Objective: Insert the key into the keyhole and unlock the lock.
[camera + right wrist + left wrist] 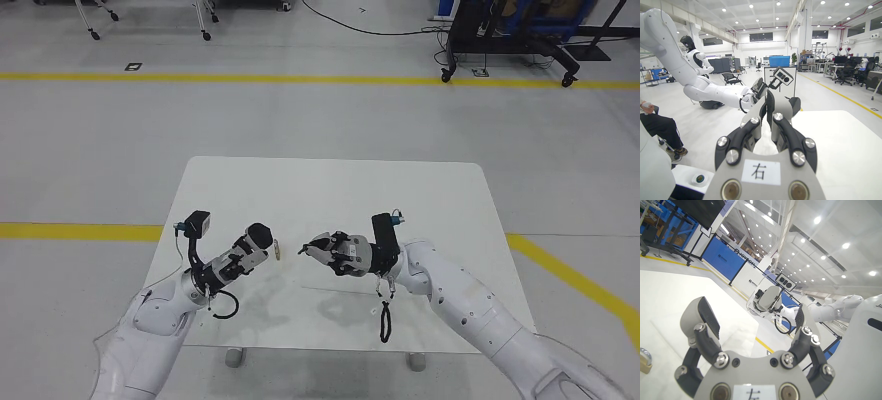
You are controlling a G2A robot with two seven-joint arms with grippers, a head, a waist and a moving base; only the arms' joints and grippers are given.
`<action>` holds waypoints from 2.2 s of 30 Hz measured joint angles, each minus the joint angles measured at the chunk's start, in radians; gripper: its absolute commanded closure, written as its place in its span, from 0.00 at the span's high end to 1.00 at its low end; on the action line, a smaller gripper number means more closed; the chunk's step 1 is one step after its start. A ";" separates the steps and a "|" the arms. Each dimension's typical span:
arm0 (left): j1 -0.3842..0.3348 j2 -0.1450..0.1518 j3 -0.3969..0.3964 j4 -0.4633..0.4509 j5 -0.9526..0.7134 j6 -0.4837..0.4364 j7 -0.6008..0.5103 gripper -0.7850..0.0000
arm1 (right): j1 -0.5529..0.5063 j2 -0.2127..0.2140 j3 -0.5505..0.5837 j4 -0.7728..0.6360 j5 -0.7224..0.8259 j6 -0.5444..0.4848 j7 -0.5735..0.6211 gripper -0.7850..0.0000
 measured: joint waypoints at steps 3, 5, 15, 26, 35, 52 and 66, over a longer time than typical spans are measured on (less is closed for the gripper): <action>0.000 0.000 0.000 0.000 0.000 0.000 0.000 0.92 | 0.000 0.000 0.000 0.000 0.000 0.000 0.000 0.00; -0.002 0.004 0.008 -0.010 -0.009 -0.009 -0.009 1.00 | 0.003 0.001 -0.010 0.012 0.009 0.000 0.008 0.00; -0.005 0.011 0.024 -0.052 -0.031 -0.033 -0.111 1.00 | 0.002 0.001 -0.033 0.049 0.029 0.000 0.022 0.00; -0.049 -0.003 0.076 -0.032 0.026 -0.039 -0.054 0.49 | 0.043 -0.017 -0.145 0.073 0.500 0.000 0.239 0.00; -0.056 -0.007 0.089 -0.026 0.074 -0.039 -0.022 0.26 | 0.092 -0.024 -0.175 0.103 0.698 0.000 0.399 0.00; -0.058 -0.007 0.097 -0.003 0.173 -0.039 0.093 0.00 | 0.085 -0.020 -0.157 0.098 0.793 0.000 0.517 0.00; -0.069 -0.003 0.117 0.019 0.255 -0.039 0.171 0.00 | 0.070 -0.022 -0.126 0.099 0.796 0.000 0.572 1.00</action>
